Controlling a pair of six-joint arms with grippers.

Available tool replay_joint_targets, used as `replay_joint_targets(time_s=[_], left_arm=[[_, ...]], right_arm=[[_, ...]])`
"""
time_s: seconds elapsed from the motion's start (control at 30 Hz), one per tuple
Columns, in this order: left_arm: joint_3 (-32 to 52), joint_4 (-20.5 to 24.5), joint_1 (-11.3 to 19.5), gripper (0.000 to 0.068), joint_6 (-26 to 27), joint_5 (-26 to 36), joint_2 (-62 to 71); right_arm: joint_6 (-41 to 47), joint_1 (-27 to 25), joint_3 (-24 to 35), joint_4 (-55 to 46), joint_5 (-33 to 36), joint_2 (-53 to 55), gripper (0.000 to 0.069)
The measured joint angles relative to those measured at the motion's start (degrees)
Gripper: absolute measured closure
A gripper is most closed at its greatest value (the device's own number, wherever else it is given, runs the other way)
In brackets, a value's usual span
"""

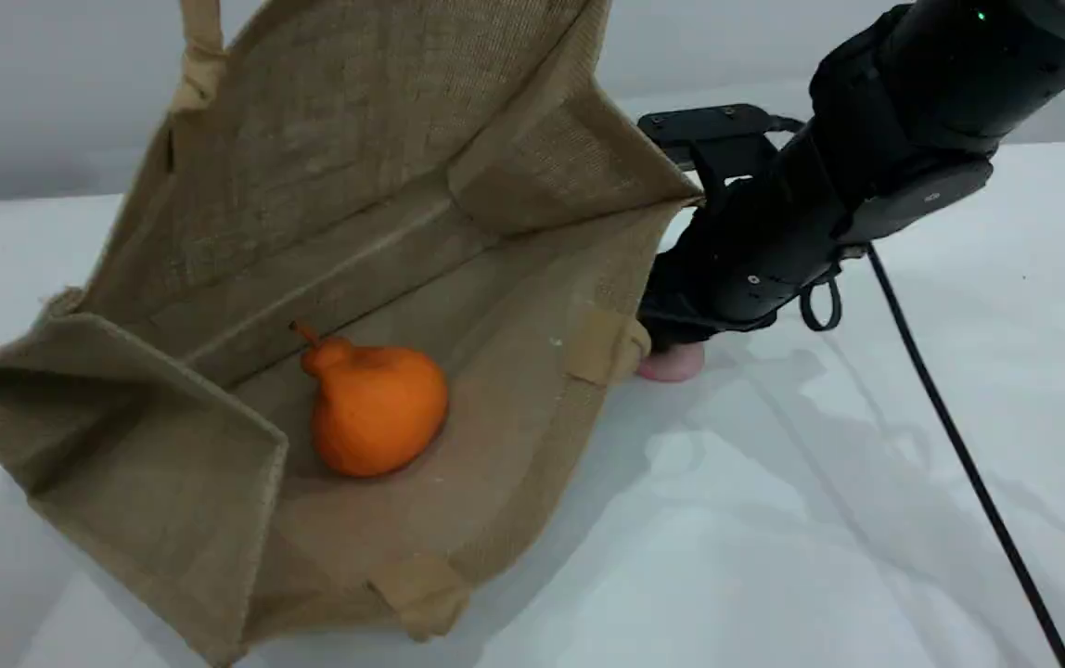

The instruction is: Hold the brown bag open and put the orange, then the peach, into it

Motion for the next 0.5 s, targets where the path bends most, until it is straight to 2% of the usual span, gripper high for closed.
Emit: replay_joint_targets(time_s=[0.03,0.1,0.5], left_arm=[[0.0,0.0,0.0,0.0603,0.3,0.0,0.0],[0.0,0.0,0.0,0.0603,0.4,0.0,0.0],[0.0,0.0,0.0,0.0603,0.4,-0.1,0.0]], right_arm=[[0.0,-0.1,0.0,0.0,-1.1,-0.1,0.0638],[0.1,-0.1,0.0,0.0,-3.0,-0.1,0.0664],[0.1,-0.2,0.1,0.0,-3.8,-1.7,0.0669]])
